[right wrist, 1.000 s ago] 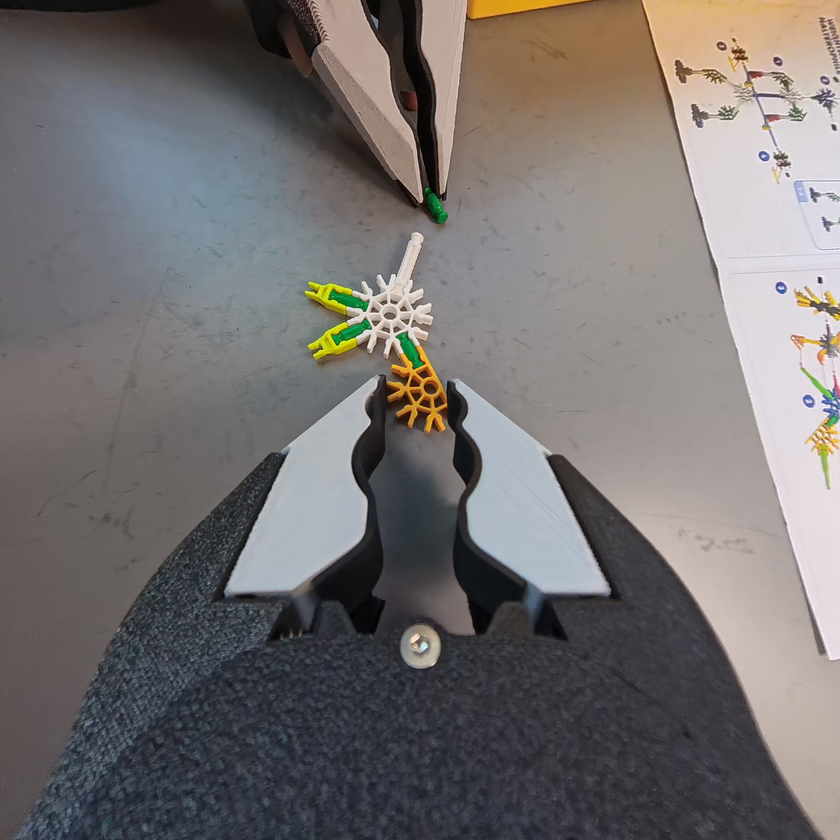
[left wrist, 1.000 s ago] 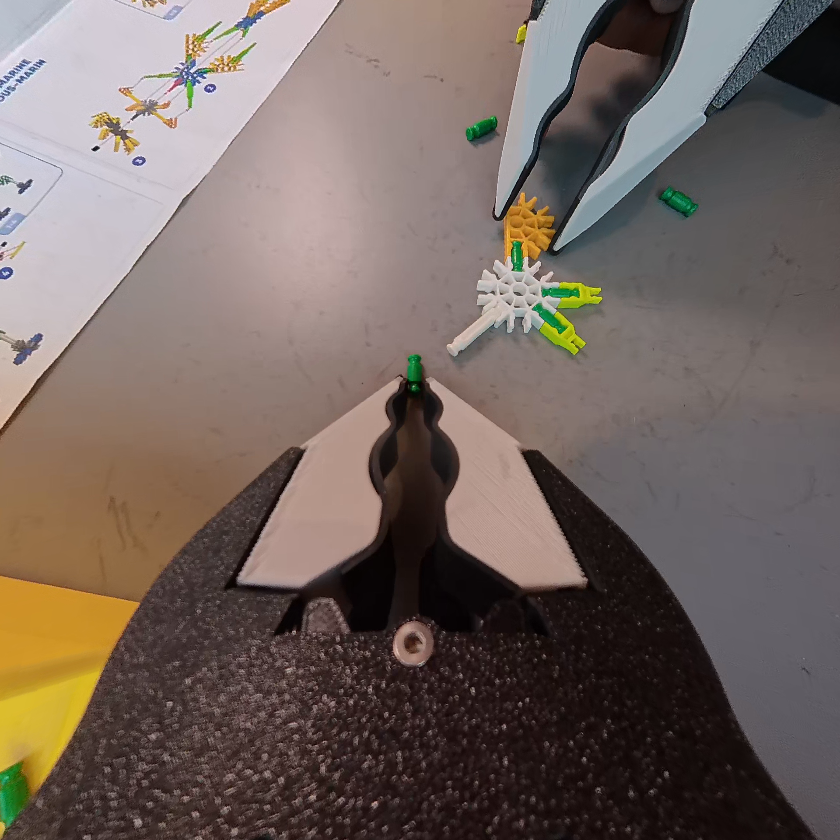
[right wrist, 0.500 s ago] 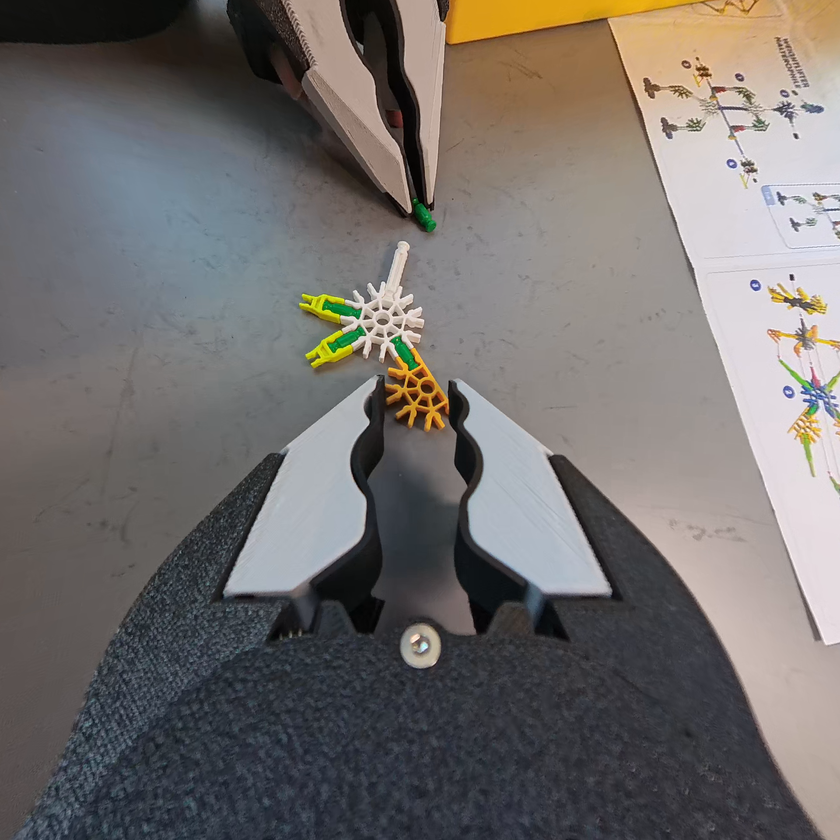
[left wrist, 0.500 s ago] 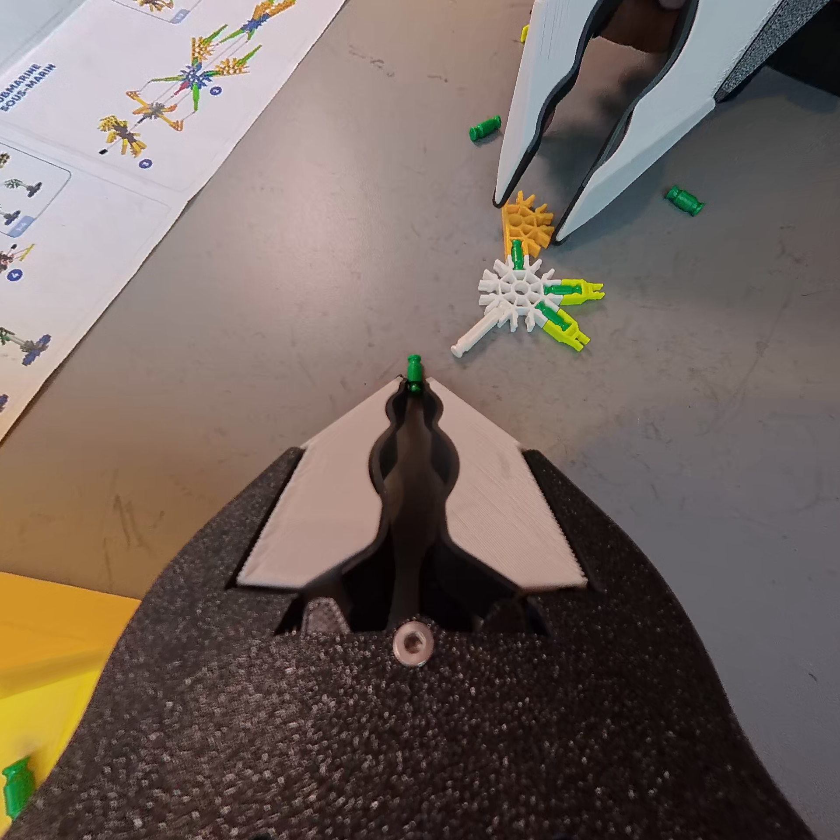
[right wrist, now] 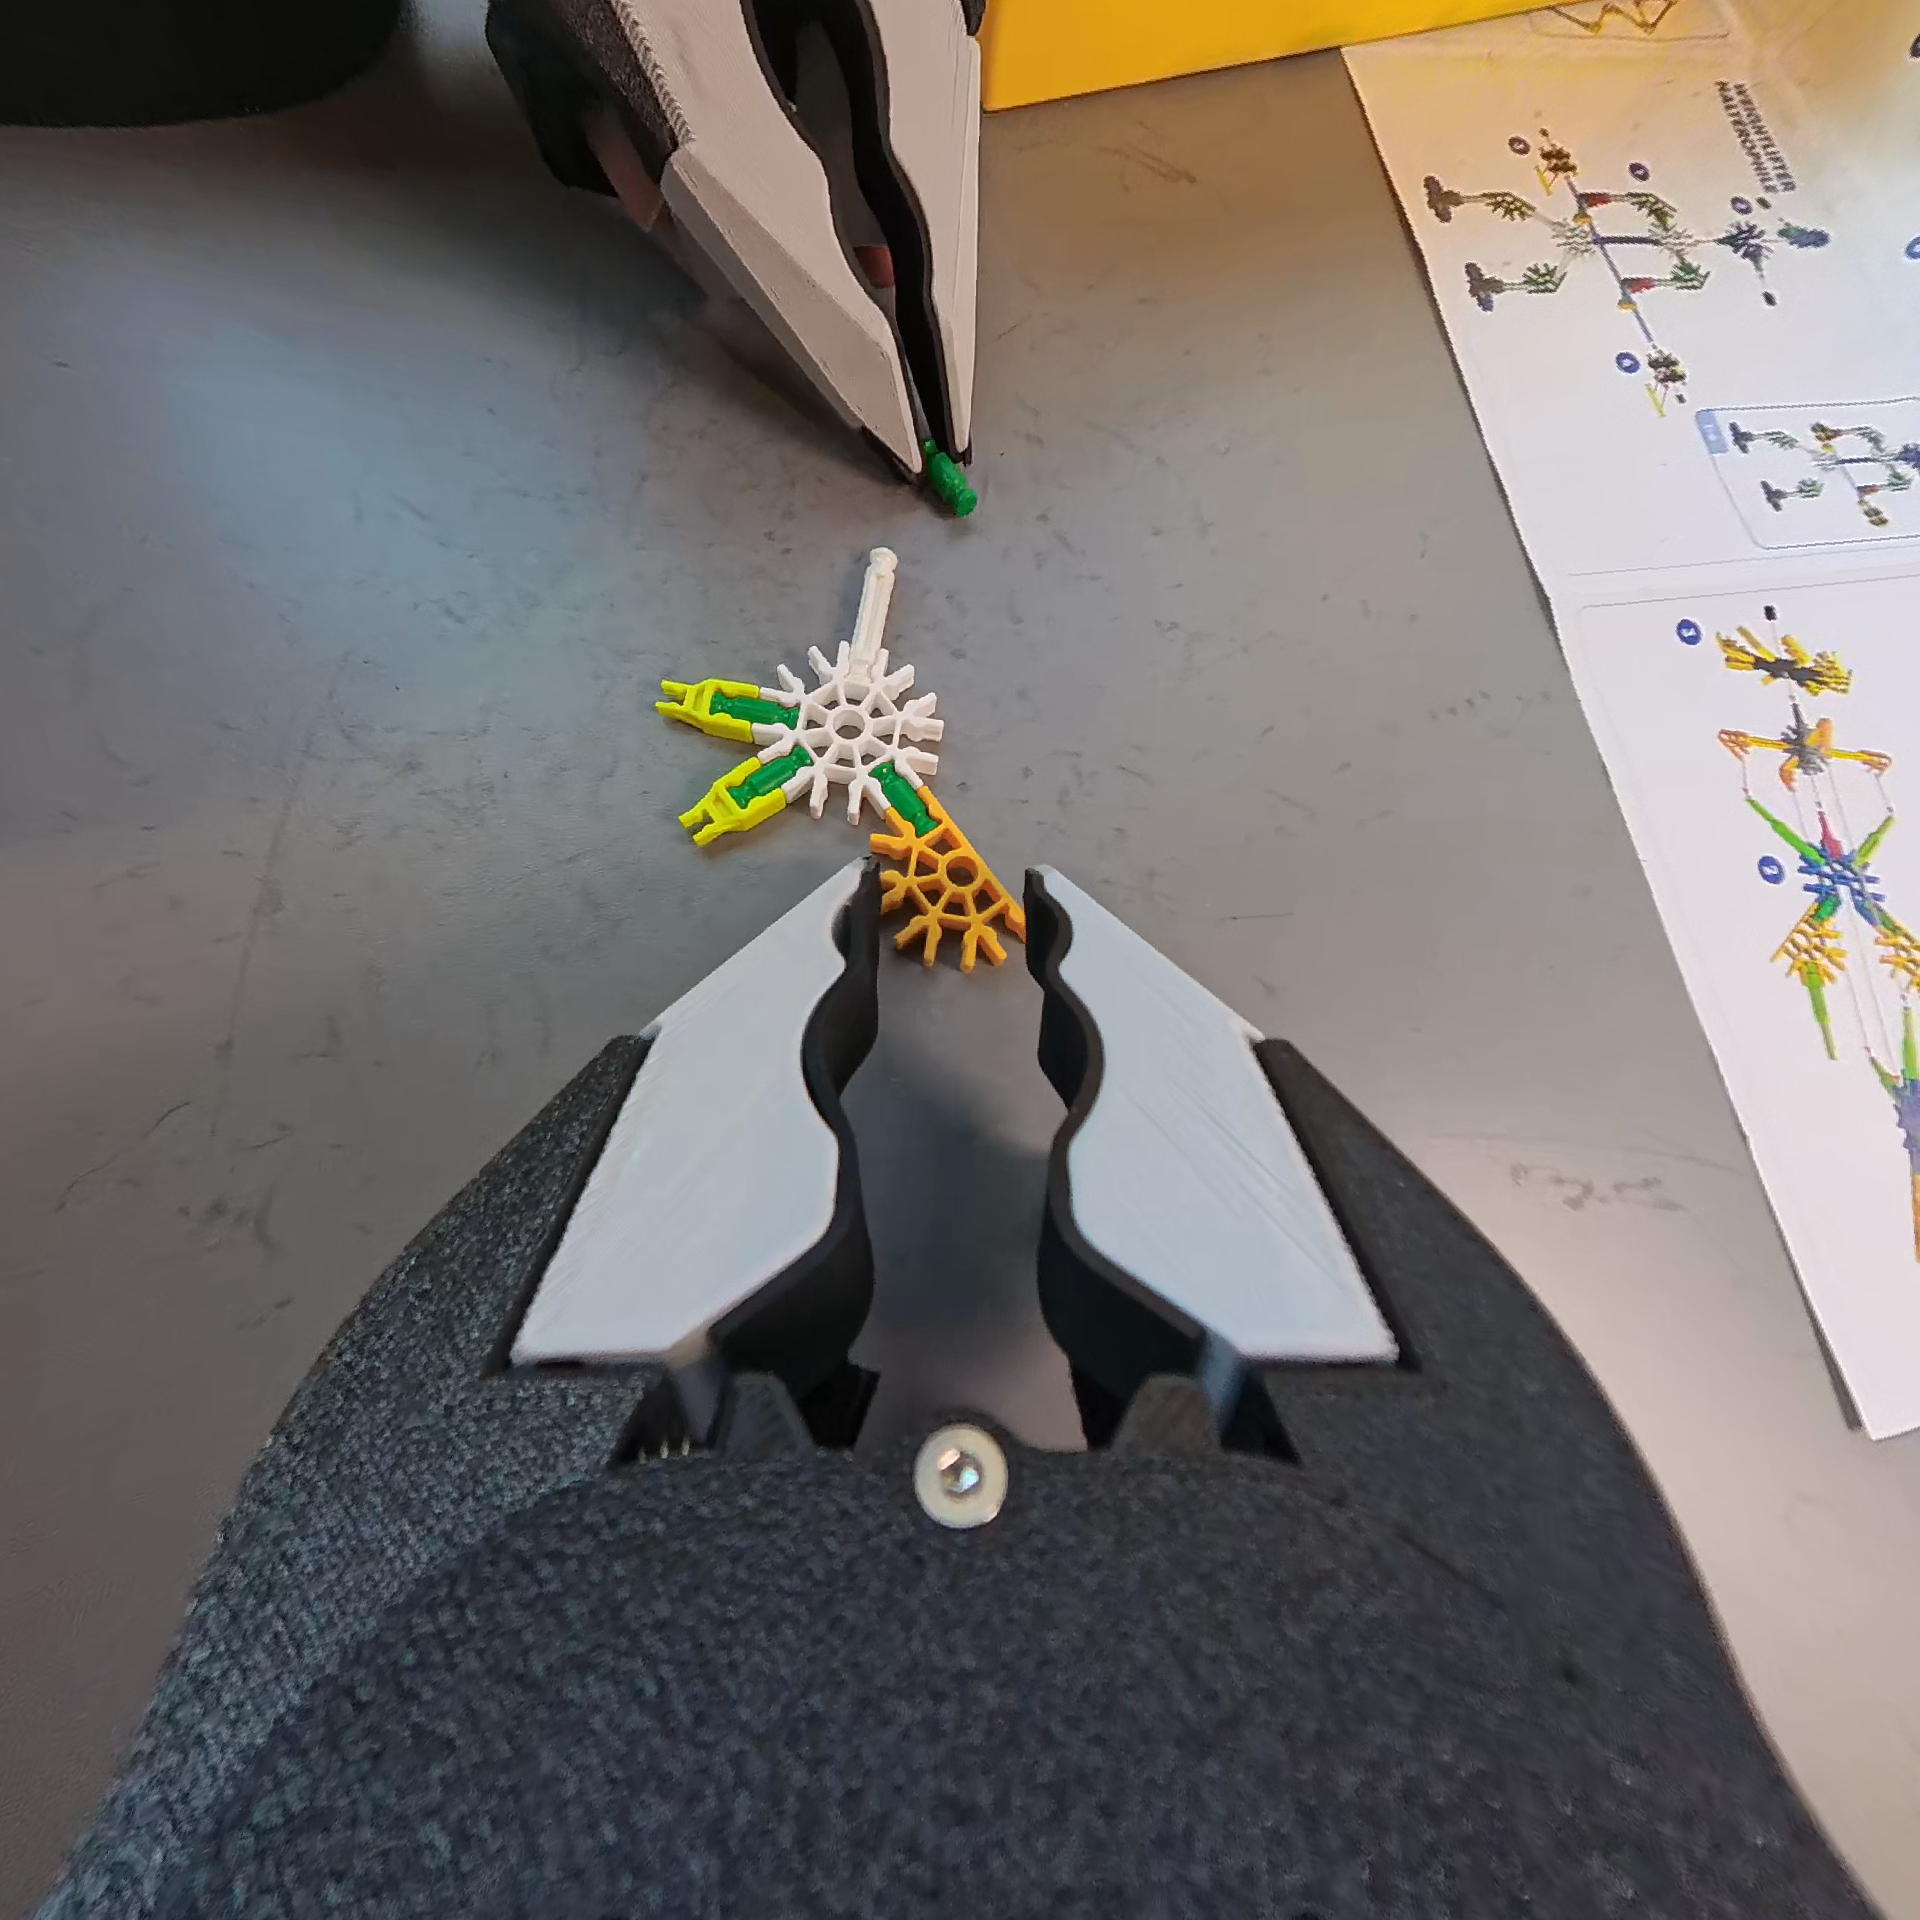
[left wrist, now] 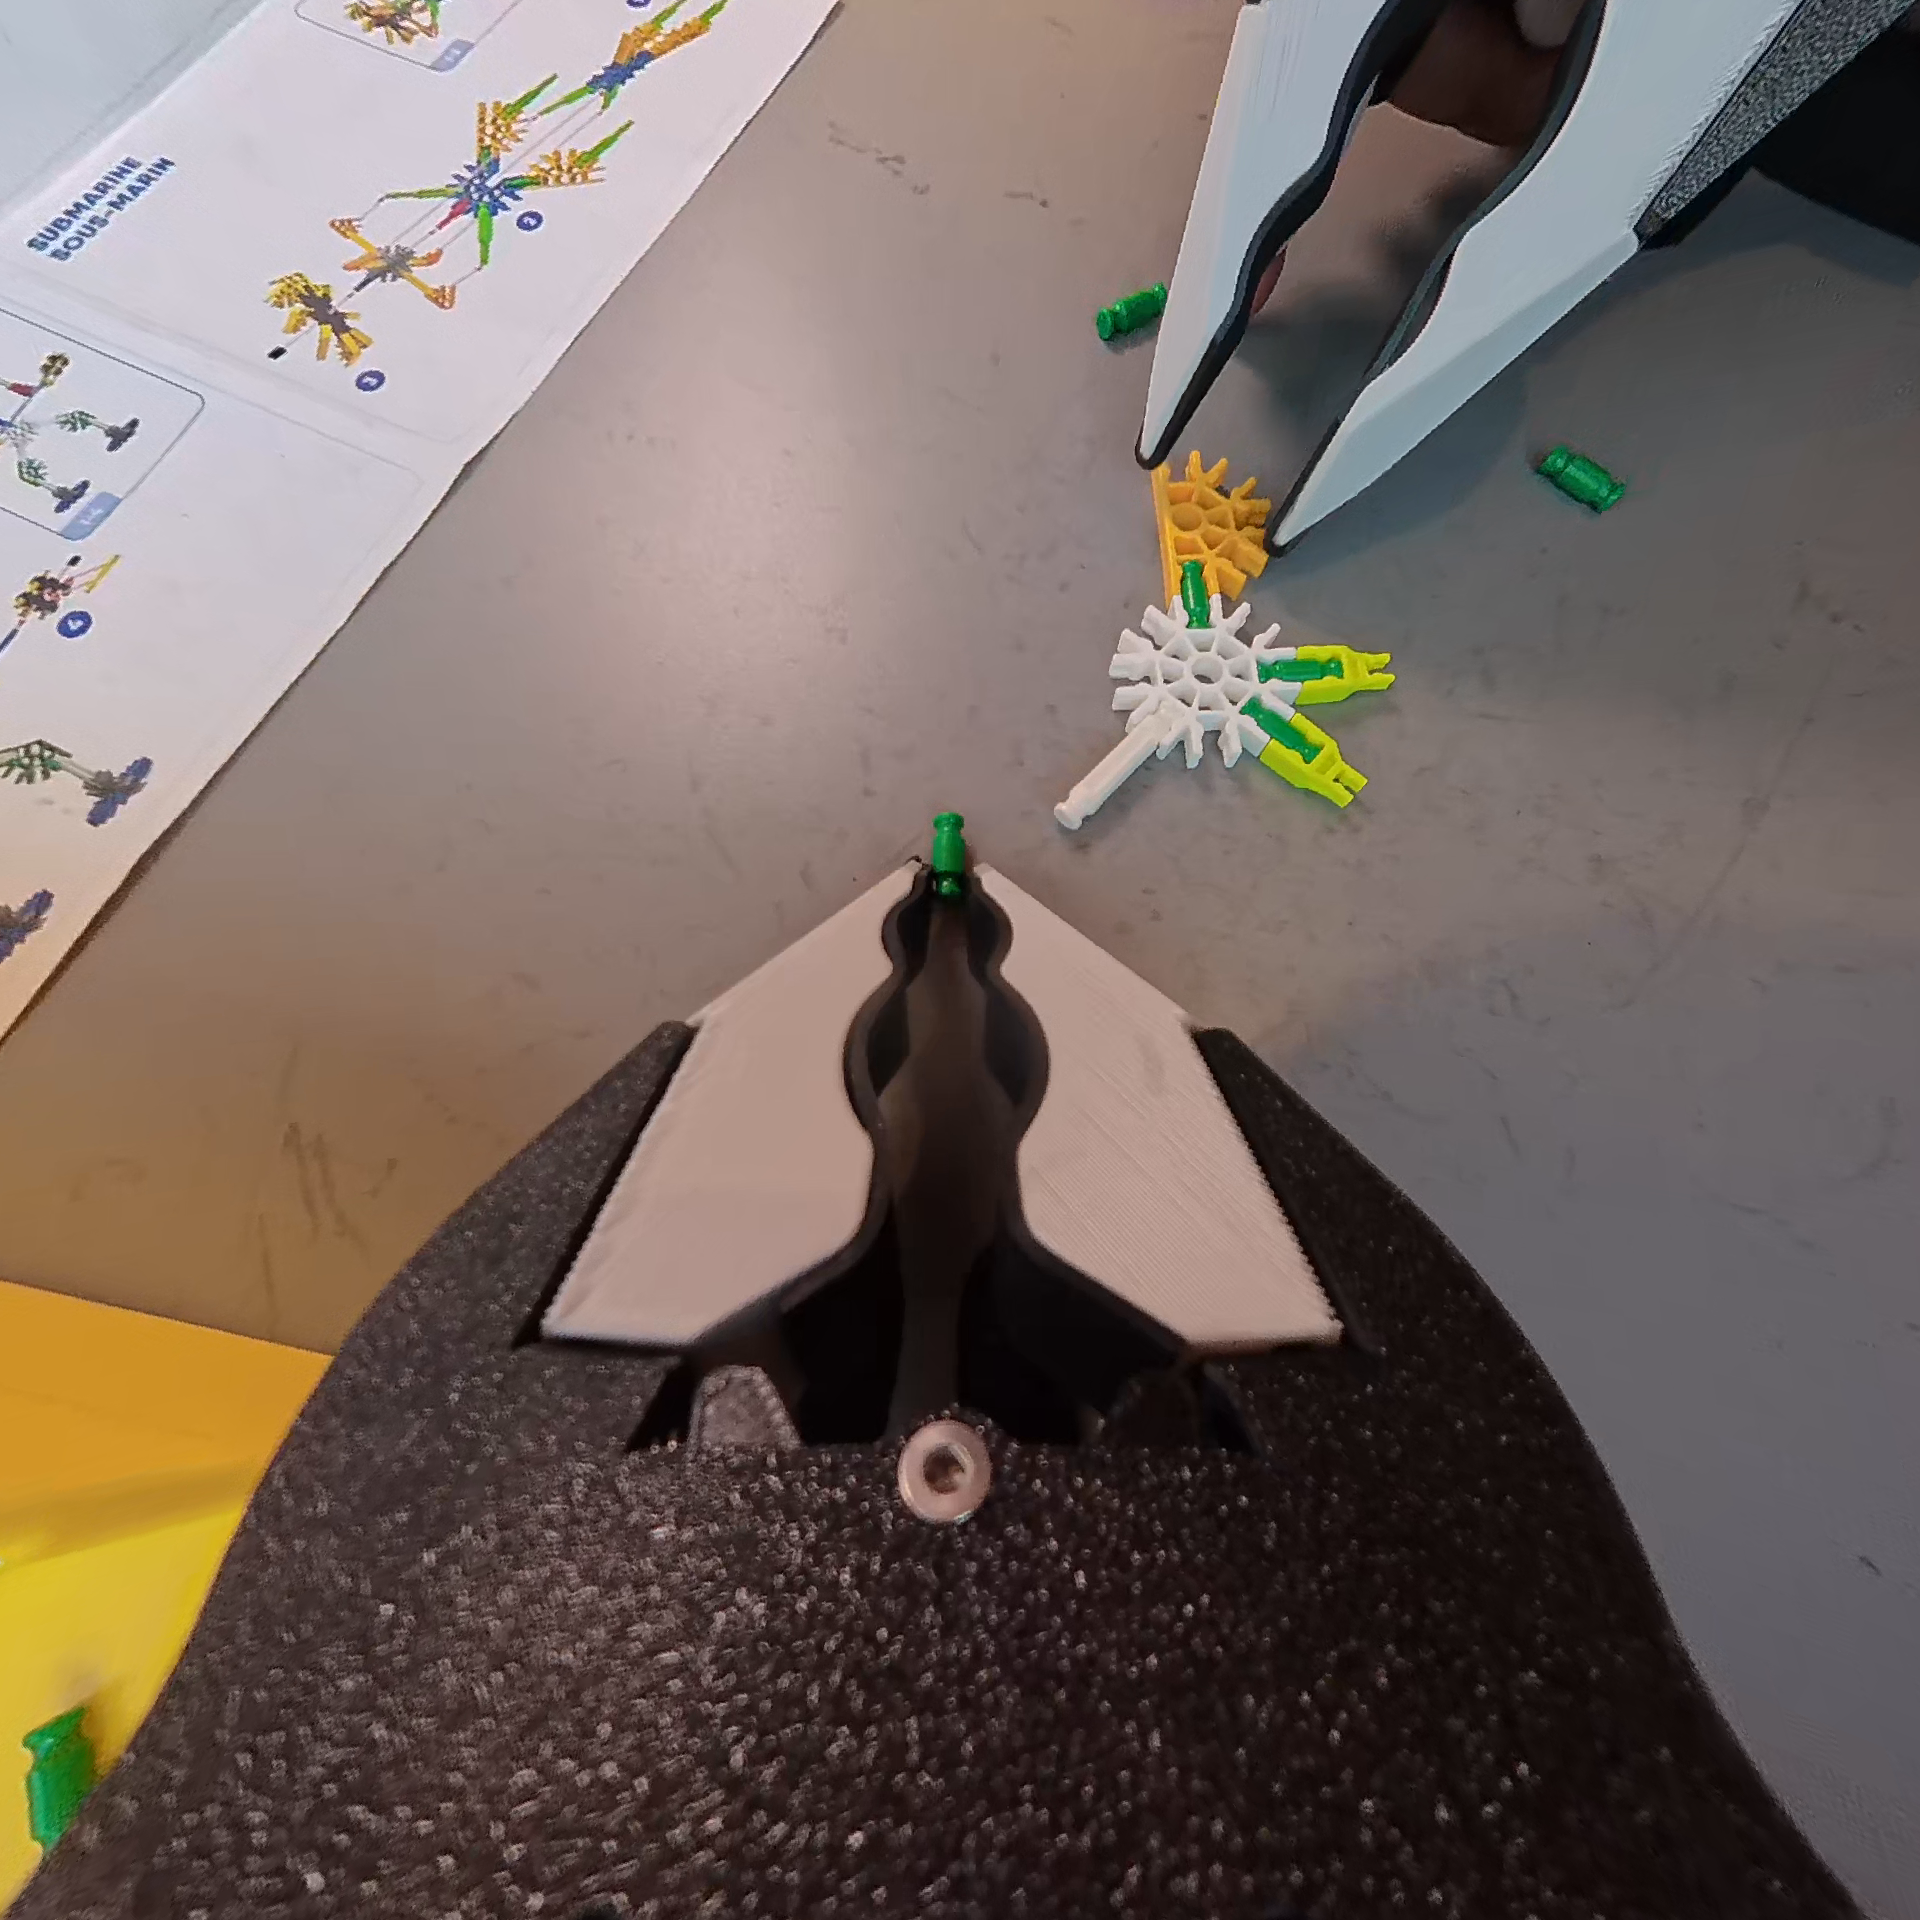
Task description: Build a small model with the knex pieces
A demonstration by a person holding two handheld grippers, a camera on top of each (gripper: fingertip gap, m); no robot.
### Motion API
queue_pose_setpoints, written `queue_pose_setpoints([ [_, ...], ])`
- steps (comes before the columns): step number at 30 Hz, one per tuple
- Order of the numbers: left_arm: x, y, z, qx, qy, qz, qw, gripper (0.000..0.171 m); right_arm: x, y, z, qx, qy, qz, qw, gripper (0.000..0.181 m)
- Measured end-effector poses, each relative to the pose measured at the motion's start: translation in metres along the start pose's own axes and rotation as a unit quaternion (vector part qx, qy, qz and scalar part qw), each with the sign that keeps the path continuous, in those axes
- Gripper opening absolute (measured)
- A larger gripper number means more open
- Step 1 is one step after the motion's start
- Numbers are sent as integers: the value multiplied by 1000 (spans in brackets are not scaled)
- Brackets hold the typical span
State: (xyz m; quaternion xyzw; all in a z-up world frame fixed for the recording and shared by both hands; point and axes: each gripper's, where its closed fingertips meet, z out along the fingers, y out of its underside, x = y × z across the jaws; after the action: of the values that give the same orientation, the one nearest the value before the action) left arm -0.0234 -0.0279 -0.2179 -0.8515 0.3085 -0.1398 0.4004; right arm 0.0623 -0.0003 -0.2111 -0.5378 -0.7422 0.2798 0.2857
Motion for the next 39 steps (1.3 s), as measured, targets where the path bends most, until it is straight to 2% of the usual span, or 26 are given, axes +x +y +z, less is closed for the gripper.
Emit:
queue_pose_setpoints([
  [15,1,2,1,-5,3,0,1000,6,1,-2,-3,9,6,-17,1000,29],
  [20,1,2,1,-6,1,4,1000,6,41,-12,-35,77,64,42,994,29],
  [23,1,2,1,-5,3,1,1000,6,77,-16,-64,128,141,78,979,29],
  [28,0,2,1,-5,1,-1,1000,8,120,-21,-117,234,230,152,932,29],
  [32,-3,2,1,-4,0,-10,1000,13,139,-21,-154,319,257,208,889,32],
  [34,-3,2,1,-4,0,-14,1000,14,143,-15,-163,334,251,234,878,35],
  [36,-3,2,1,-5,-1,-14,1000,14,143,-6,-159,306,244,233,890,36],
  [39,-3,2,1,-5,2,-13,1000,13,129,12,-138,205,214,200,934,34],
])
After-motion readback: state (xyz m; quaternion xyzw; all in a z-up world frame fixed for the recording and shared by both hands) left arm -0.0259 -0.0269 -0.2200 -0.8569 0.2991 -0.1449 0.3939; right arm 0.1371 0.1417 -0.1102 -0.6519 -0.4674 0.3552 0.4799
